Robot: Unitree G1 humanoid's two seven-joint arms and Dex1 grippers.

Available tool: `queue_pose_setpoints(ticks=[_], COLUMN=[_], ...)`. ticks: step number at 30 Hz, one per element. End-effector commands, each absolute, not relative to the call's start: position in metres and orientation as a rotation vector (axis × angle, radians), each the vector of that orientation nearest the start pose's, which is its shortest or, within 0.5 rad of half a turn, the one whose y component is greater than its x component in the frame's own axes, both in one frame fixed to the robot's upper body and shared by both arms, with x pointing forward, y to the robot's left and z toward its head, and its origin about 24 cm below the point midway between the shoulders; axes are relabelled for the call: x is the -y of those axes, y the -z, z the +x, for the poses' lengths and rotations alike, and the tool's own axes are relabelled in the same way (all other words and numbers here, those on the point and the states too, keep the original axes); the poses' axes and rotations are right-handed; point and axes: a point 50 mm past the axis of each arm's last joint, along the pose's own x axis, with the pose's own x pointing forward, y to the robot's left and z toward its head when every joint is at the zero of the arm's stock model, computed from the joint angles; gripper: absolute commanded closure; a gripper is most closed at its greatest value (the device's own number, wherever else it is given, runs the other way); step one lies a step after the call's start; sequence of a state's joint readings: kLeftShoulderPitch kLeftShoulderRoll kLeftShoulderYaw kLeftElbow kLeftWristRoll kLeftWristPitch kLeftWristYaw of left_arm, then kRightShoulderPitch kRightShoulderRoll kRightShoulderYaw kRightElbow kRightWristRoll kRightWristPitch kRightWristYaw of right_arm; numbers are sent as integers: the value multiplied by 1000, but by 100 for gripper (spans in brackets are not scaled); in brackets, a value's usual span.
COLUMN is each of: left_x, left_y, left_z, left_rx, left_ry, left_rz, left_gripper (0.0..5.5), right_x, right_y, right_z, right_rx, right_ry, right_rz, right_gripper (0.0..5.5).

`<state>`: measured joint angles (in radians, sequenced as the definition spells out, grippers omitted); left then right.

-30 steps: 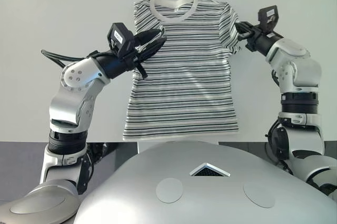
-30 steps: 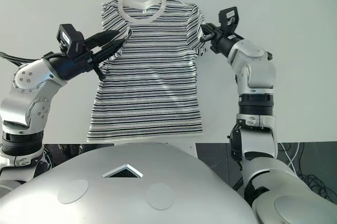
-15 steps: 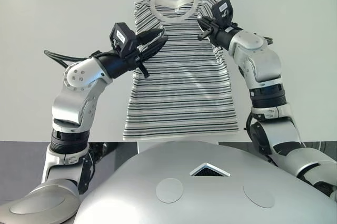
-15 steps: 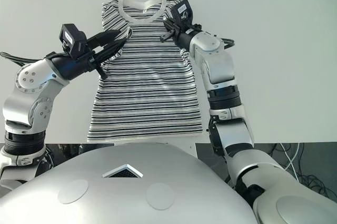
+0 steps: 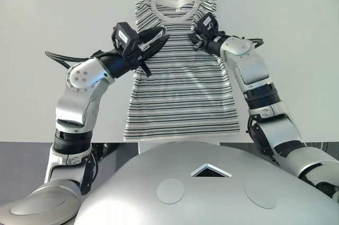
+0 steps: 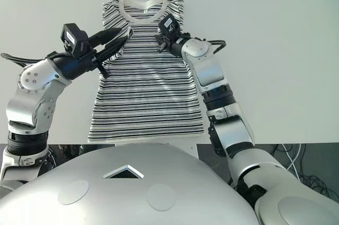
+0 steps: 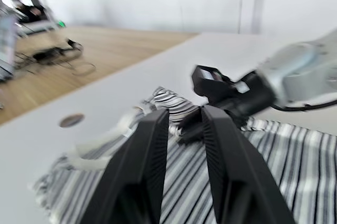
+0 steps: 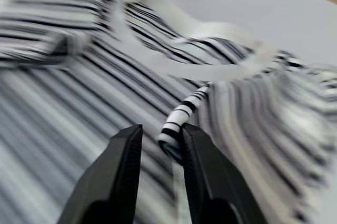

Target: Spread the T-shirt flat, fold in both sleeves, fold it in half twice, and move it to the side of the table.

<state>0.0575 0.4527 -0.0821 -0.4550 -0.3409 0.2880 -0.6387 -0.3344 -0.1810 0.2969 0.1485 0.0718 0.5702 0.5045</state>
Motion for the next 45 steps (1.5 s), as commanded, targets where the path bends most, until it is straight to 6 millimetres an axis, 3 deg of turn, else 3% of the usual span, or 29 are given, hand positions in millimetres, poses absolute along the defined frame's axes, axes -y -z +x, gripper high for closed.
queue_pose_setpoints(ticks=[1,4,8,12,16,19,24,28,31,37,41,45], left_x=[-170,-188,-203,-220,-233,-250,-259,-263,-258,-232,-211,-203], left_y=[-116,-124,-113,-80,-70,-65,-63,-68,-70,-69,-66,-68], left_z=[217,202,169,131,91,76,63,68,76,94,93,92], left_rx=[128,219,281,253,205,168,168,176,209,310,369,378], left_ry=[746,751,878,1101,1264,1357,1496,1555,1588,1629,1700,1752], left_rz=[303,513,917,1184,1171,1260,1332,1401,1456,1531,1512,1518], left_gripper=[434,434,434,434,434,416,338,332,332,332,332,332], right_x=[103,131,179,216,250,265,273,272,272,263,257,255], right_y=[-61,-95,-115,-105,-95,-85,-85,-81,-81,-80,-81,-82], right_z=[252,224,191,163,134,121,113,97,98,105,106,104], right_rx=[-469,-409,-312,-244,-323,-414,-438,-503,-496,-434,-403,-396], right_ry=[-906,-932,-800,-815,-912,-942,-1000,-1095,-1097,-1100,-1114,-1117], right_rz=[-6,42,-145,-490,-766,-926,-1026,-993,-981,-971,-965,-960], right_gripper=[418,418,418,418,418,414,334,329,329,329,329,329])
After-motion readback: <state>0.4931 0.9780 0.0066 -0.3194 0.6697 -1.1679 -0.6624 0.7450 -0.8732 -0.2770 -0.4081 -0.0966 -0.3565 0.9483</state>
